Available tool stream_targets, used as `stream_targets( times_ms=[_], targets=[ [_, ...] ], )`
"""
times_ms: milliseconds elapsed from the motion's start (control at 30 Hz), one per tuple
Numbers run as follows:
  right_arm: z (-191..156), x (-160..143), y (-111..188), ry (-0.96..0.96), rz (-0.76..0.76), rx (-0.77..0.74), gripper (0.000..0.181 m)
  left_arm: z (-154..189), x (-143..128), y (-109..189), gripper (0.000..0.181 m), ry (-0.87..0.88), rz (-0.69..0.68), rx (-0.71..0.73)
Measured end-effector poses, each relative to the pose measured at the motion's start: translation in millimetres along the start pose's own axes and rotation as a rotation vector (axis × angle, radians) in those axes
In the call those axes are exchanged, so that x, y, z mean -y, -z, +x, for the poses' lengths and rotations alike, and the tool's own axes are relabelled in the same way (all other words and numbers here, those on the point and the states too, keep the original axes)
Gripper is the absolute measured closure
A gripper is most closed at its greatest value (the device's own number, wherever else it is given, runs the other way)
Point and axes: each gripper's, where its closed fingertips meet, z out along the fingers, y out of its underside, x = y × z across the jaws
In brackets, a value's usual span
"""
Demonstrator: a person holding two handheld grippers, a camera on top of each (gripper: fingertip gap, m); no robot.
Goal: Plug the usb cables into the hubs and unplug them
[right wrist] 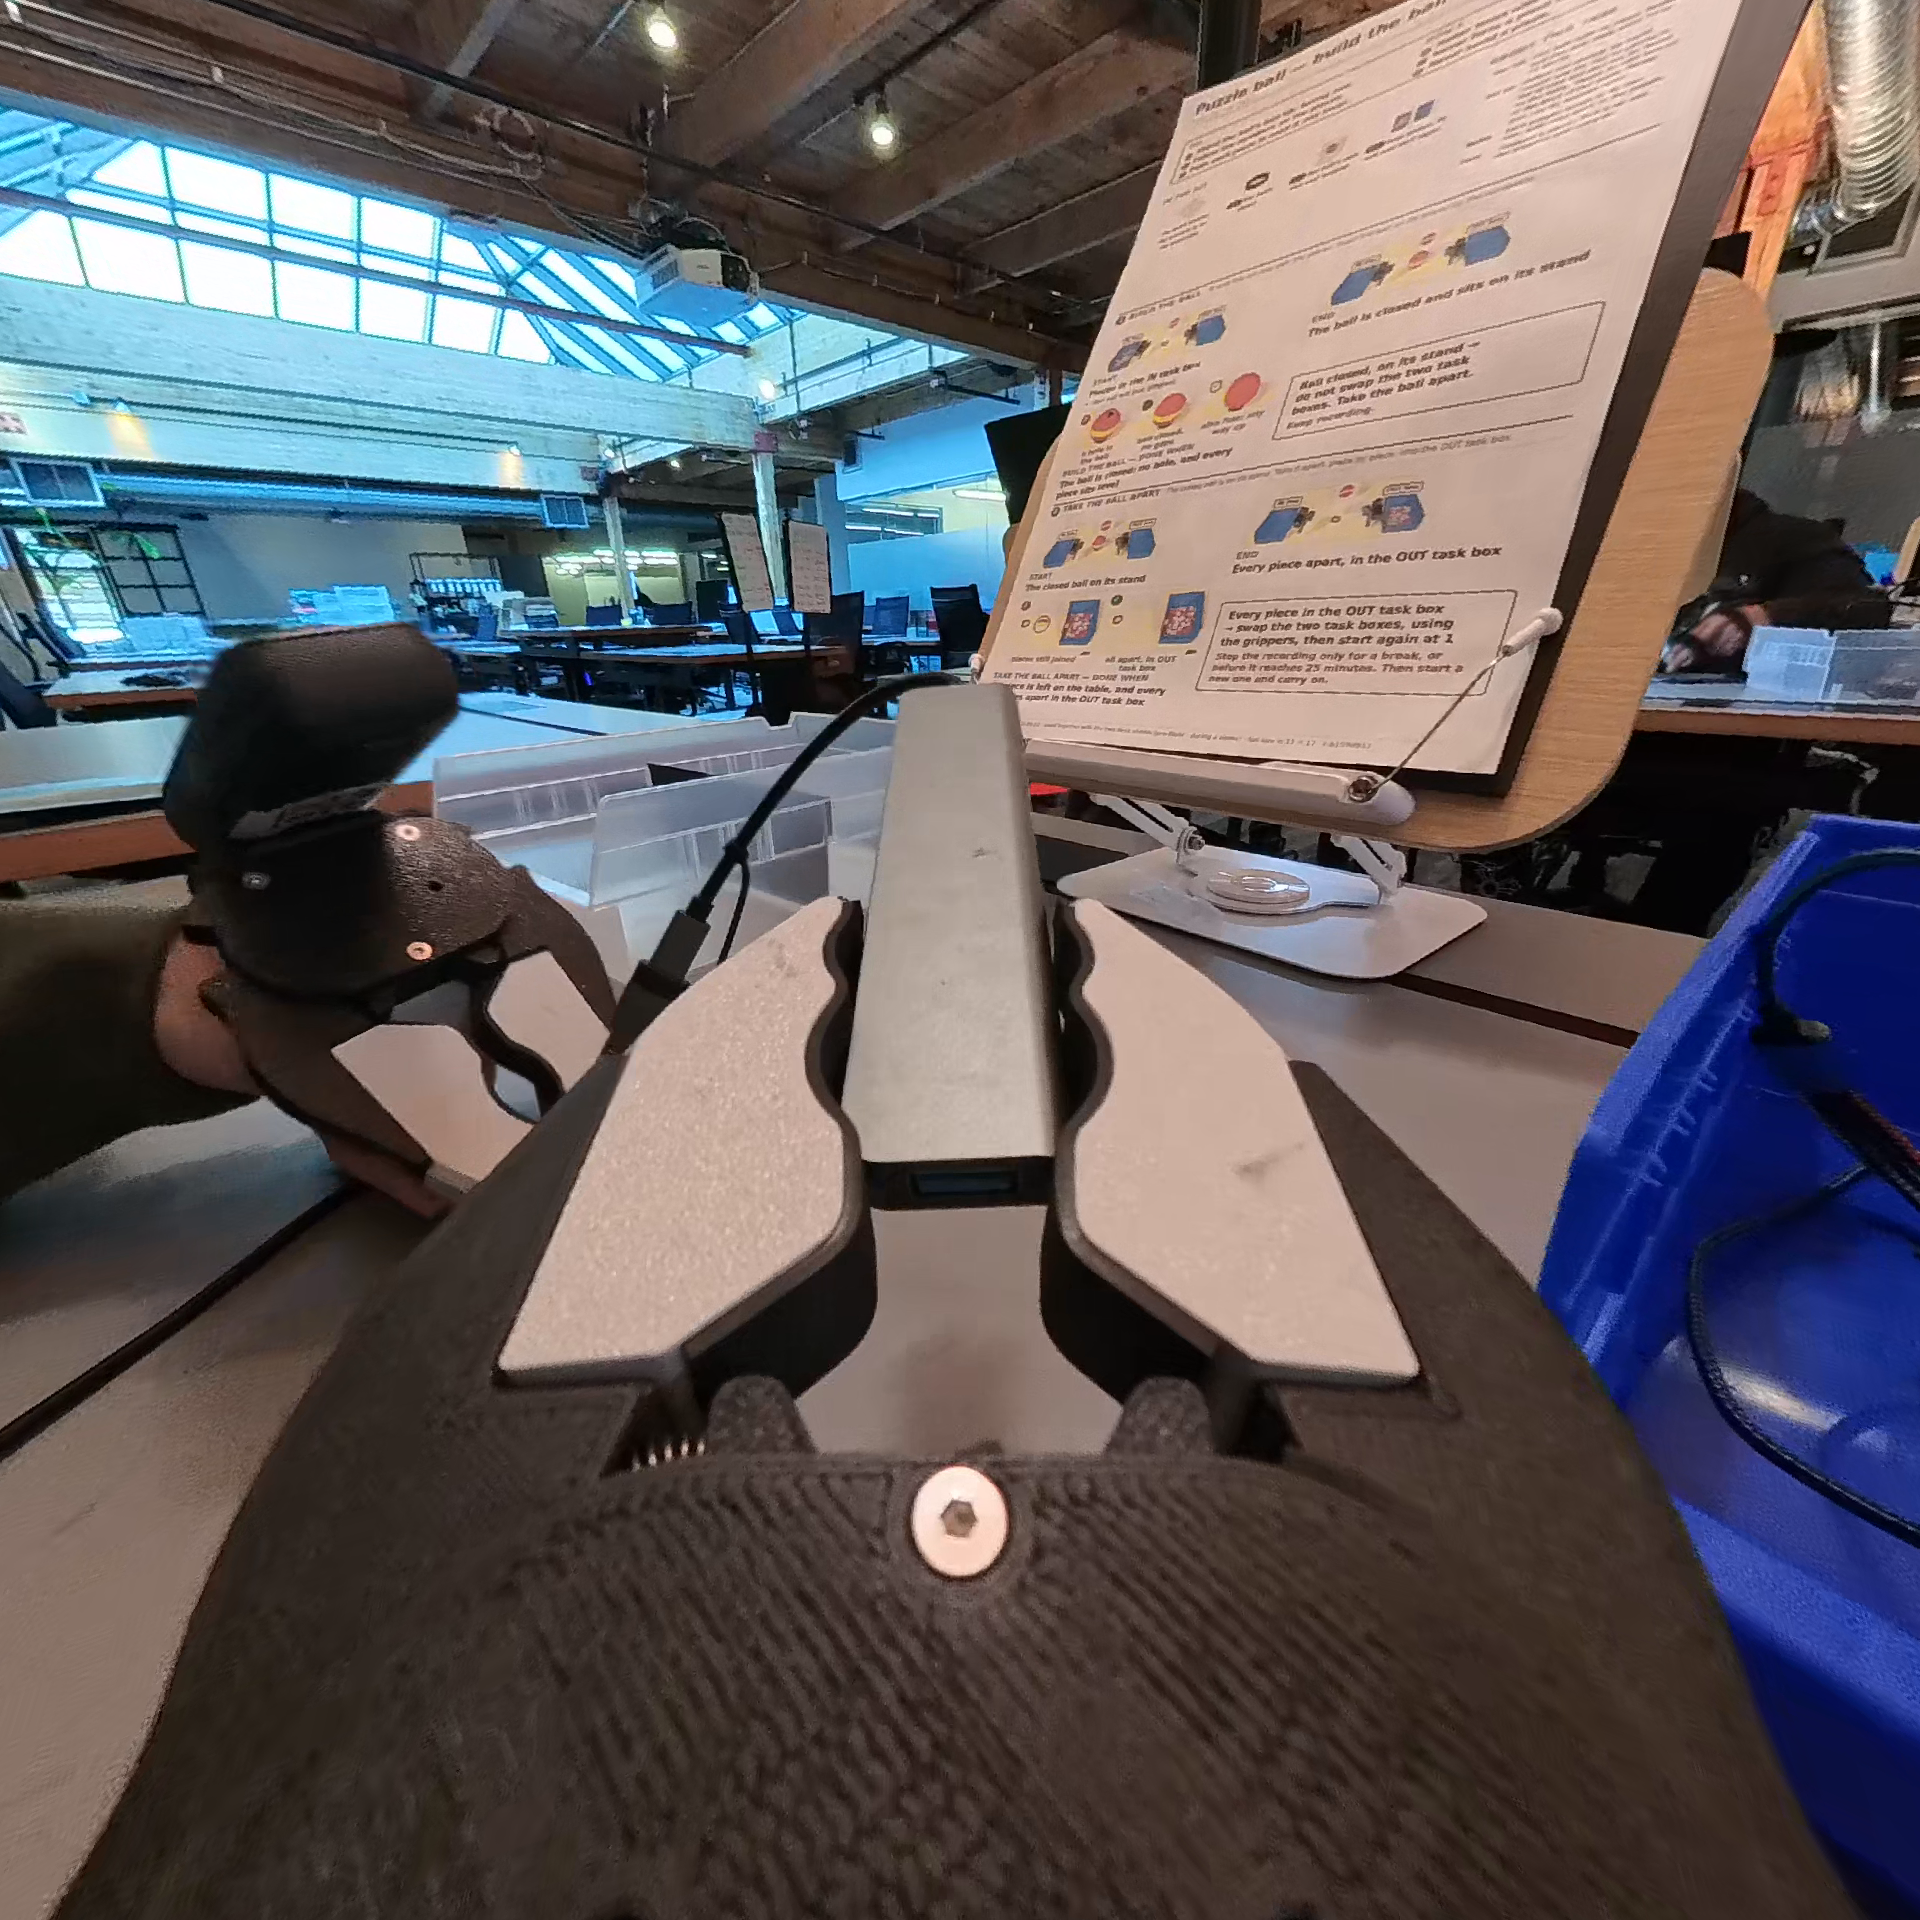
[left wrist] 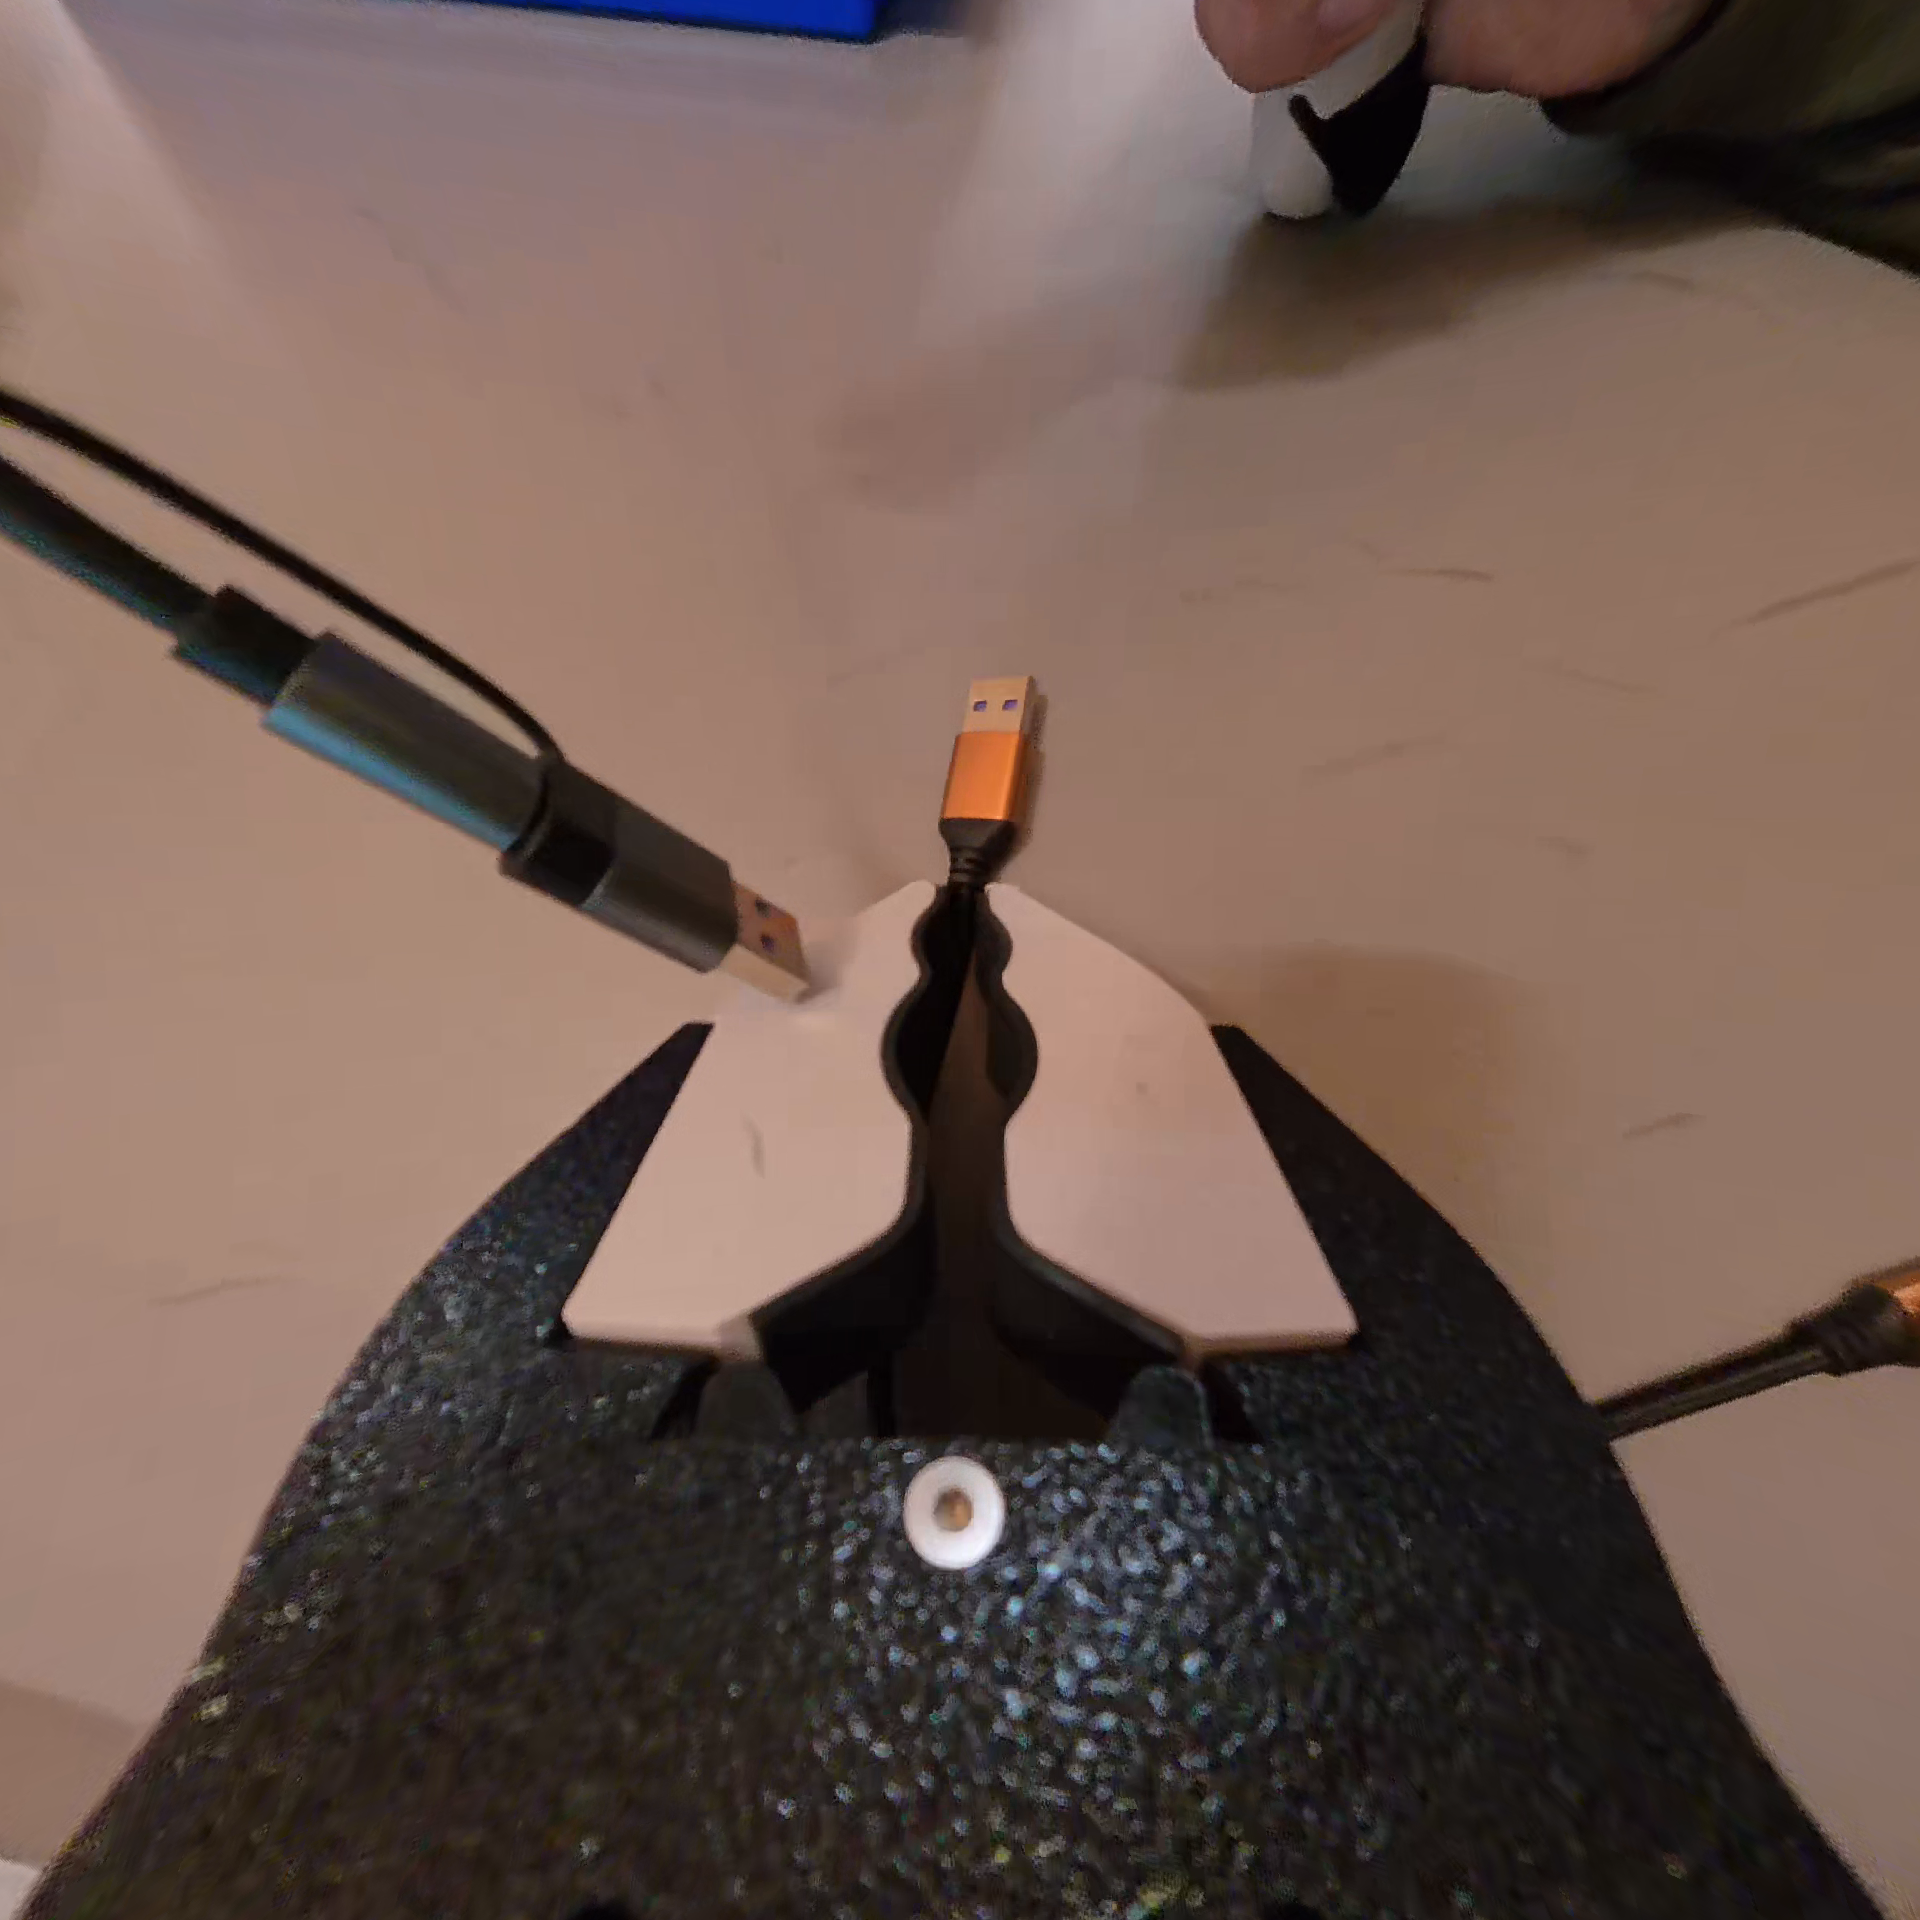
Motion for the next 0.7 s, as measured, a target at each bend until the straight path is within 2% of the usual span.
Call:
stream_targets(
  times_ms=[33, 100, 200, 500, 700],
  targets=[
    [-0.1, -0.8, -0.2, 0.008, -0.008, 0.000, 0.146, 0.5, 0.9, 0.6, 0.179, -0.033, 0.006, 0.019],
    [0.1, -1.6, -0.3, 0.018, -0.016, -0.002, 0.146, -1.8, 0.3, 1.5, 0.179, -0.029, -0.002, 0.071],
    [0.6, -3.4, -0.9, 0.021, -0.031, -0.007, 0.146, -7.2, -2.4, 2.5, 0.179, 0.083, -0.009, 0.113],
    [-1.2, -8.1, -3.2, 0.057, -0.070, -0.026, 0.146, -11.0, -4.1, 6.3, 0.179, 0.109, -0.022, 0.214],
    [4.9, -6.1, -1.9, 0.015, -0.055, -0.046, 0.146, -8.9, 15.6, 29.7, 0.179, 0.084, 0.015, 0.284]
  ],
)
